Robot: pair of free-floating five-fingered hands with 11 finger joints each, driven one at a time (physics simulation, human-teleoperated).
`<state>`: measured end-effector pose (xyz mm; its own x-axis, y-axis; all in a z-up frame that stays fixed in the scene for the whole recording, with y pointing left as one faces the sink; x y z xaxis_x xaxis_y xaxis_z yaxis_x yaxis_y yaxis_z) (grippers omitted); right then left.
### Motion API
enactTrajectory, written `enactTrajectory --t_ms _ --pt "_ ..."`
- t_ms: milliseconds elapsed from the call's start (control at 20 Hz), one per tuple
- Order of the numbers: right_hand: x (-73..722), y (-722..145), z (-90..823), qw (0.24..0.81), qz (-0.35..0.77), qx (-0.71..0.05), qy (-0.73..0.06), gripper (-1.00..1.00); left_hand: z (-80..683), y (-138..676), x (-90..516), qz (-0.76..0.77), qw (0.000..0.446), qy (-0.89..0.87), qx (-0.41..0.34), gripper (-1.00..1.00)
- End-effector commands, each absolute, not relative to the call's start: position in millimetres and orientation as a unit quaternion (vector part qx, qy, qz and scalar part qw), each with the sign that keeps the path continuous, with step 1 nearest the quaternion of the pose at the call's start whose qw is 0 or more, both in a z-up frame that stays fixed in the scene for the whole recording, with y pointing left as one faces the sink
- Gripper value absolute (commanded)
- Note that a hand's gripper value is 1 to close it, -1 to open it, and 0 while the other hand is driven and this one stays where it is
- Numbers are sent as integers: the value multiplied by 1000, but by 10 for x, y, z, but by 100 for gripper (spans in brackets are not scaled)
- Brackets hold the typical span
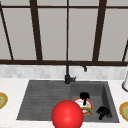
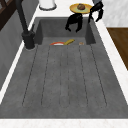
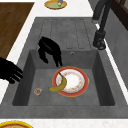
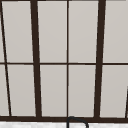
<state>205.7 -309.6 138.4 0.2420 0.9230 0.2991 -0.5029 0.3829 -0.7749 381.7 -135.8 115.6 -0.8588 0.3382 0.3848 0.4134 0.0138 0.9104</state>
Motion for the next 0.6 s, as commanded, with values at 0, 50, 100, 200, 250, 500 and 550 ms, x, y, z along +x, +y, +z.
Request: enactTrajectory --t_ms 0,50,100,200,250,500,550 --pt "2057 -3096 1384 739 483 -275 -382 0 977 -1079 3818 -636 33 -722 -271 -100" --pt "2057 -3096 1384 739 483 -275 -382 0 1031 -1089 3796 -641 27 -720 -266 -100" --pt "2057 -3096 1384 739 483 -275 -382 0 1097 -1126 3715 -640 3 -726 -252 -100" --pt "2057 -3096 1384 739 483 -275 -382 0 1236 -1093 3788 -636 2 -724 -268 -100" --pt "2057 -3096 1384 739 483 -275 -382 0 1314 -1064 3785 -635 1 -723 -273 -100" --pt "2057 -3096 1384 739 483 -275 -382 0 1647 -1030 3574 -658 2 -703 -269 -100" --pt "2057 -3096 1384 739 483 -275 -382 0 1675 -909 3657 -659 1 -700 -275 -100"
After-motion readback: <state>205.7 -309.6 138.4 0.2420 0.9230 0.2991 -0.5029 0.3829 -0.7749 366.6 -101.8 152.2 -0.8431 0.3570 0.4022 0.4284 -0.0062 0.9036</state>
